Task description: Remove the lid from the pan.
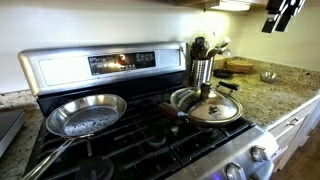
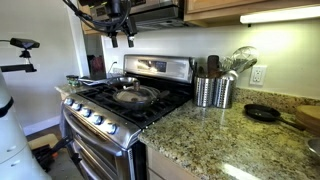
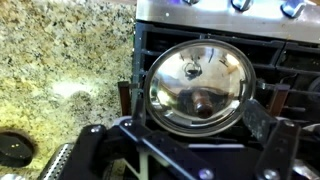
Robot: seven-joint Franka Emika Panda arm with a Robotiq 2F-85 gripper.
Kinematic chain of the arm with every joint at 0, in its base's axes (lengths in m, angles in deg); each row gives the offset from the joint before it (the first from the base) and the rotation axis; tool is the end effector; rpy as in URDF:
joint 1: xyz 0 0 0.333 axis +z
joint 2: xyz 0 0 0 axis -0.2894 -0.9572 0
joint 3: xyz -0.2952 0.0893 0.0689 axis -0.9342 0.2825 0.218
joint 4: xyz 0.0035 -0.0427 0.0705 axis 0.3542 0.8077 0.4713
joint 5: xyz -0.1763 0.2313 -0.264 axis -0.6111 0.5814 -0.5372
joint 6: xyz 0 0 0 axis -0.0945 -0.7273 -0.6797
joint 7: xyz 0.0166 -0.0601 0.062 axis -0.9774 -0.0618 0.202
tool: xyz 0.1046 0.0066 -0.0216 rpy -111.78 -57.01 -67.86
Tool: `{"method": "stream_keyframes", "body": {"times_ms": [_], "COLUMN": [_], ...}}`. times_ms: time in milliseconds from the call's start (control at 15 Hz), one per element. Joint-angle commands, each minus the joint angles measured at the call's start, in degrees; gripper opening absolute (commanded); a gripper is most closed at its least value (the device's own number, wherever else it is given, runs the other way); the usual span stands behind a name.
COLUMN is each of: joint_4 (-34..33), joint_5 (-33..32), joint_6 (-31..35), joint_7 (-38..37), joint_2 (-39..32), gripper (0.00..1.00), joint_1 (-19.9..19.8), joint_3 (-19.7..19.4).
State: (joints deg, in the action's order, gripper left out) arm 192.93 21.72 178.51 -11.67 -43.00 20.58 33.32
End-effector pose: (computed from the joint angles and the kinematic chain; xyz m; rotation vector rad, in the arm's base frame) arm 0.3800 0.0596 0.5159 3.1217 0.2208 0.2381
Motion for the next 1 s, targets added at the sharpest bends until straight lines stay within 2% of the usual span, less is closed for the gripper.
{"method": "stream_keyframes", "body": {"times_ms": [0, 200, 267, 667, 933], "joint_4": [6.4, 8.8, 6.6, 7.8, 9.8], "joint_5": [-1.2, -1.4, -0.7, -0.7, -3.9], "joint_6": [9.1, 11.6, 9.1, 9.9, 15.5], "joint_7": [-4.3, -7.4, -5.1, -6.3, -7.0], "joint_2": [1.1, 0.2, -0.4, -0.4, -2.9], "gripper": [1.00, 1.00, 1.00, 1.00, 1.00], "joint_1": [0.0, -0.4, 0.6, 0.5, -0.7], "joint_3": [2.4, 3.7, 2.6, 3.0, 4.0]}}
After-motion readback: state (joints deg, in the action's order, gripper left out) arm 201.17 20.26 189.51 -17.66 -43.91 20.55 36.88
